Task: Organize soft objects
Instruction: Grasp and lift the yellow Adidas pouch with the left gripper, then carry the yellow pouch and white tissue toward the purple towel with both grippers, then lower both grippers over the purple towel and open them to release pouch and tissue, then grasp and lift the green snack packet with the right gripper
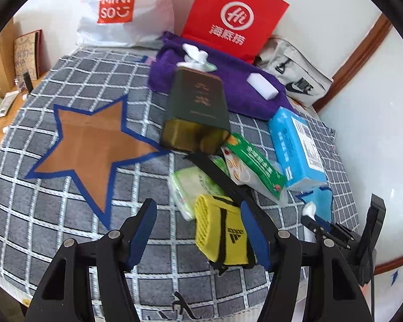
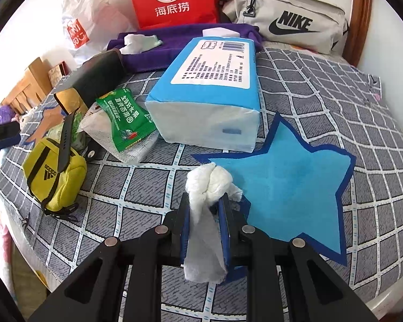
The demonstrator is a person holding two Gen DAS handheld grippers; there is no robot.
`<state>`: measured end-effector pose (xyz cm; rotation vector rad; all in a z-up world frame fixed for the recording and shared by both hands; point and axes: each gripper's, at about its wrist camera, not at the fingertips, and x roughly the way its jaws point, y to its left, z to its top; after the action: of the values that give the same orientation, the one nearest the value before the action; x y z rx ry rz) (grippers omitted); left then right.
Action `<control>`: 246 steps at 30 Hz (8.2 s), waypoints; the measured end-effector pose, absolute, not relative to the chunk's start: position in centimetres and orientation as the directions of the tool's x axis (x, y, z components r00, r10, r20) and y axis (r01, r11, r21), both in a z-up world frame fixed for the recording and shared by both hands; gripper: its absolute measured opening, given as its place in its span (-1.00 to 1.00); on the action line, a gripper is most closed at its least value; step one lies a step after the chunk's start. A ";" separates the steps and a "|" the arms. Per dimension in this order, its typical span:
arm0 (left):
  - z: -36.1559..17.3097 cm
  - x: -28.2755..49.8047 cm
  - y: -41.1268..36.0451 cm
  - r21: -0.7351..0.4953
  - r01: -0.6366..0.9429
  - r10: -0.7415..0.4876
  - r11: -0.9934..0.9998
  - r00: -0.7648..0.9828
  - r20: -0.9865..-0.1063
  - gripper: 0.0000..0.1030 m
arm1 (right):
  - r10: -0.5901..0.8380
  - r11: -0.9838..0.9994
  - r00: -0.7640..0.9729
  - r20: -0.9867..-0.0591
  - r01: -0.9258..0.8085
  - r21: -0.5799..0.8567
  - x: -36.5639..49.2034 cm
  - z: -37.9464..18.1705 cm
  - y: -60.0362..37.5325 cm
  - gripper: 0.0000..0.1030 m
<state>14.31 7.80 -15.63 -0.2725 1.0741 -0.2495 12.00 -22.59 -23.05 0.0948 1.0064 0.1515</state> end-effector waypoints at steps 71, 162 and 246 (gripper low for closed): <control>-18.8 13.5 10.4 -0.420 0.143 -0.440 0.896 0.405 -0.801 -0.72 | 0.207 0.978 0.585 -0.784 -0.102 0.182 13.2 -16.5 -18.7 -0.62; -10.3 38.8 3.6 -0.351 0.096 -0.343 0.931 0.550 -0.761 -0.72 | 0.295 0.956 0.602 -0.742 -0.193 0.223 37.7 -14.8 -22.8 -0.61; -13.9 22.0 10.2 -0.279 0.054 -0.270 0.959 0.477 -0.836 0.07 | 0.285 0.875 0.457 -0.843 -0.484 0.033 24.2 -20.1 -10.1 -0.54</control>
<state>22.02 10.24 -13.95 -0.2266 1.0571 -0.1996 24.19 -10.14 -20.08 -0.2237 0.9897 0.4784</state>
